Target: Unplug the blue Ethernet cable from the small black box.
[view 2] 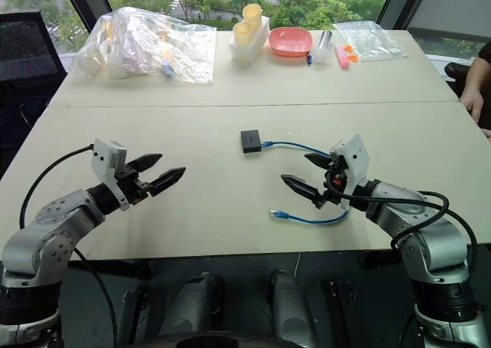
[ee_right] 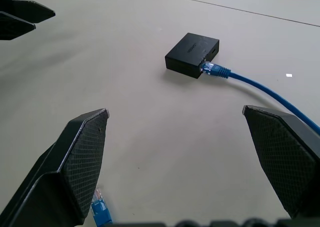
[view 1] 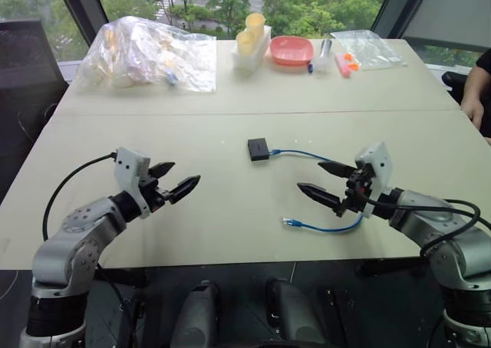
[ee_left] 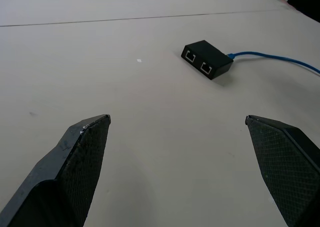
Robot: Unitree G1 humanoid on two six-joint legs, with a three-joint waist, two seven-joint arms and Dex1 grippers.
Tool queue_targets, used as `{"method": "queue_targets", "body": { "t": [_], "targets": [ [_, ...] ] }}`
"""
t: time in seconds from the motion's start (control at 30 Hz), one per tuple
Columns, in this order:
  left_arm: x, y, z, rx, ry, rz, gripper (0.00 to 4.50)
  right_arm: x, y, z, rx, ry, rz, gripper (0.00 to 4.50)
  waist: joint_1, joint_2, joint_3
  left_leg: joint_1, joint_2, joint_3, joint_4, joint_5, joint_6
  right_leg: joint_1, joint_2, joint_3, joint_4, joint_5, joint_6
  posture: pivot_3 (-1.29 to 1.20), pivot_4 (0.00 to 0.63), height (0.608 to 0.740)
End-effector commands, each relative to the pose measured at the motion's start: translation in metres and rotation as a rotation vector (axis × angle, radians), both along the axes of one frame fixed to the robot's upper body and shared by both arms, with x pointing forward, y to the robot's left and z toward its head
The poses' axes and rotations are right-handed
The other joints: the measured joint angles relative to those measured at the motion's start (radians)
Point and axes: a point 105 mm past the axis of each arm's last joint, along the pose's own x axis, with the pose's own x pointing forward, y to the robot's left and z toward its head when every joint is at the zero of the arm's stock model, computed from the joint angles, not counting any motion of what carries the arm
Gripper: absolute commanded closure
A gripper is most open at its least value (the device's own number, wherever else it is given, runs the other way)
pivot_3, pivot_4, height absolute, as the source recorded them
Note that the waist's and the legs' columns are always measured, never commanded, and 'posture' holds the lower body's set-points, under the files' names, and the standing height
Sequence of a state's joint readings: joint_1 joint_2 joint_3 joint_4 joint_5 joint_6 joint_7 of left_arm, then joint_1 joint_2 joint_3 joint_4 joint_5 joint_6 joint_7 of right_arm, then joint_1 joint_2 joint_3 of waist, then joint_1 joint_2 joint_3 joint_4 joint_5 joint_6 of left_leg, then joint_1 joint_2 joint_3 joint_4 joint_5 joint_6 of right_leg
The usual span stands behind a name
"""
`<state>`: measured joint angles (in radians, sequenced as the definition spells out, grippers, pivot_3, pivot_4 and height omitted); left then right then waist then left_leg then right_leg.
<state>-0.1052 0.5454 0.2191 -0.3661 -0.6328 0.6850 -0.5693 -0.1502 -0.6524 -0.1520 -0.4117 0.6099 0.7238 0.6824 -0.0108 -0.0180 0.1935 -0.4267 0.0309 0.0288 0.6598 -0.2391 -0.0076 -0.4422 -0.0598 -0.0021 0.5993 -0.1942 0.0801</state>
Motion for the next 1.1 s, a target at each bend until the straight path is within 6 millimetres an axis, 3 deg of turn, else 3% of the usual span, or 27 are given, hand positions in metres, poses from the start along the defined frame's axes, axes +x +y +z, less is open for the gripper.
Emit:
{"method": "queue_targets", "body": {
  "t": [0.03,0.57,0.8,0.93,1.1],
  "targets": [
    [0.001,-0.001,0.012,-0.022,-0.042,-0.002,0.04,-0.002,0.003,0.006,0.001,-0.037,0.016,0.0,0.0,0.0,0.0,0.0,0.0,0.0,0.0,0.0,0.0,0.0,0.0,0.0,0.0,0.0,0.0,0.0,0.15,0.74],
    [0.005,0.001,0.015,-0.003,-0.06,0.003,0.04,0.002,0.004,0.003,-0.009,-0.058,0.02,0.0,0.0,0.0,0.0,0.0,0.0,0.0,0.0,0.0,0.0,0.0,0.001,0.0,0.0,0.0,0.0,0.0,0.15,0.74],
    [0.024,0.013,0.035,0.115,-0.157,-0.028,0.04,0.02,0.008,0.006,-0.101,-0.084,0.062,0.0,0.0,0.0,0.0,0.001,0.0,0.0,0.002,0.0,0.0,0.001,0.003,0.0,0.001,0.001,-0.002,0.0,0.15,0.74],
    [0.029,0.012,0.051,0.156,-0.148,-0.209,0.04,0.048,0.018,0.012,-0.175,-0.138,0.124,0.0,-0.005,0.0,0.0,0.001,0.0,0.001,0.002,0.0,0.0,0.0,0.004,0.0,0.001,0.002,-0.002,0.0,0.15,0.74],
    [0.016,0.004,0.051,0.202,-0.046,-0.47,0.04,0.085,0.052,0.014,-0.22,-0.158,0.231,0.0,-0.009,0.0,0.0,0.001,0.001,0.001,0.001,0.0,0.0,-0.001,0.005,0.001,0.003,0.002,-0.002,0.0,0.15,0.74]
  ]
}}
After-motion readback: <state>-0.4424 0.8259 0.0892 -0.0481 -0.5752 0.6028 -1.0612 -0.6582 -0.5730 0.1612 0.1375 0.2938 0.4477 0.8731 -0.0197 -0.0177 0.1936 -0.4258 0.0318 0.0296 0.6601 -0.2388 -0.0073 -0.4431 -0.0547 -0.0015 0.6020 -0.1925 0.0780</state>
